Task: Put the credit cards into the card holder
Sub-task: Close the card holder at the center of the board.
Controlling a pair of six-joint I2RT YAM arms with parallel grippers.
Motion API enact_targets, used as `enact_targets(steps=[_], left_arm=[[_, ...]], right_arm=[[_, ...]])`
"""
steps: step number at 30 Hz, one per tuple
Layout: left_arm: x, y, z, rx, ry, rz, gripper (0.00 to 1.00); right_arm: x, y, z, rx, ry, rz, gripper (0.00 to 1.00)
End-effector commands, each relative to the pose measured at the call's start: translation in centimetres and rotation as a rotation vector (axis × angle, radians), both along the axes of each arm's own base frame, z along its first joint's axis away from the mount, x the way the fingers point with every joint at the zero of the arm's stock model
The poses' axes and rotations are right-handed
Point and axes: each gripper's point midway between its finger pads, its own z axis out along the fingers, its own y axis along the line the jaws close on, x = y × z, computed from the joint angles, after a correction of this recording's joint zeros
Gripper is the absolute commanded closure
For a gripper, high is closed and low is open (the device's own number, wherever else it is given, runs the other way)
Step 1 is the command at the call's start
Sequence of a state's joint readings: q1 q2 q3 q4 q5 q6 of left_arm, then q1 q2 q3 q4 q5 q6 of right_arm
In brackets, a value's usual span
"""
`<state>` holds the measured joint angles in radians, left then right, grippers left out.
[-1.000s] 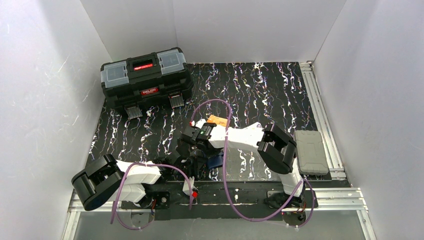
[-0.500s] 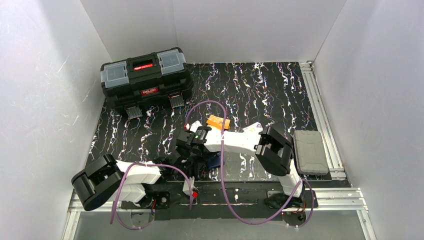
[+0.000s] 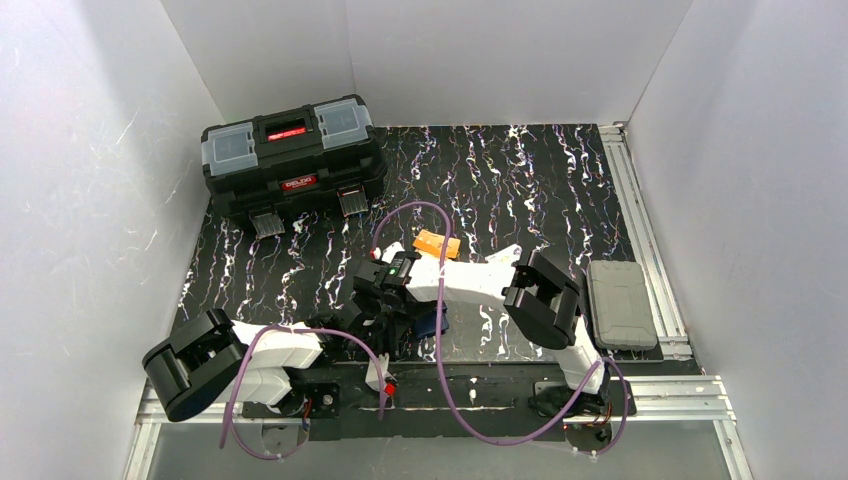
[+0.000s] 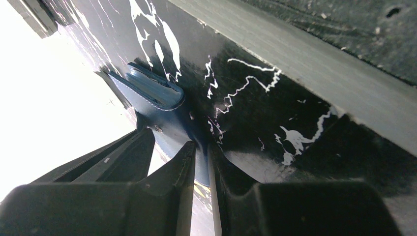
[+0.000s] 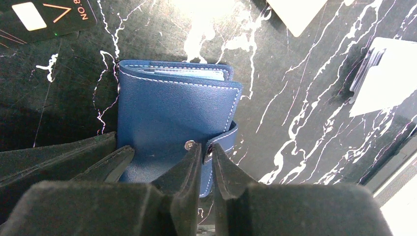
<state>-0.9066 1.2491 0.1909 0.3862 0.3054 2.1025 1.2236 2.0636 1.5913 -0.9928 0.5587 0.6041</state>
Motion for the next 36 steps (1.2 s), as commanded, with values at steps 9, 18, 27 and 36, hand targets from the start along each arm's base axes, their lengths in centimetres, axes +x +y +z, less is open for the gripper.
enact_targets(steps=[9, 18, 27, 36], left_arm=[[-4.8, 4.7, -5.9, 0.263, 0.135, -0.123, 0.84], [-4.8, 4.8, -5.9, 0.265, 0.130, -0.119, 0.84], [-4.7, 4.9, -5.9, 0.267, 0.121, -0.117, 0.85], [-4.7, 5.0, -5.9, 0.272, 0.123, -0.118, 0.85]], right_arm=[[0.4, -0.6, 1.1, -0.010, -0.042, -0.031, 0.97], [-0.2, -0.1, 1.4, 0.137, 0.017, -0.066, 0.99], [0.2, -0.4, 0.6, 0.428, 0.210, -0.158, 0.99], [0.4, 0.5, 0.9, 0.483, 0.224, -0.159, 0.99]])
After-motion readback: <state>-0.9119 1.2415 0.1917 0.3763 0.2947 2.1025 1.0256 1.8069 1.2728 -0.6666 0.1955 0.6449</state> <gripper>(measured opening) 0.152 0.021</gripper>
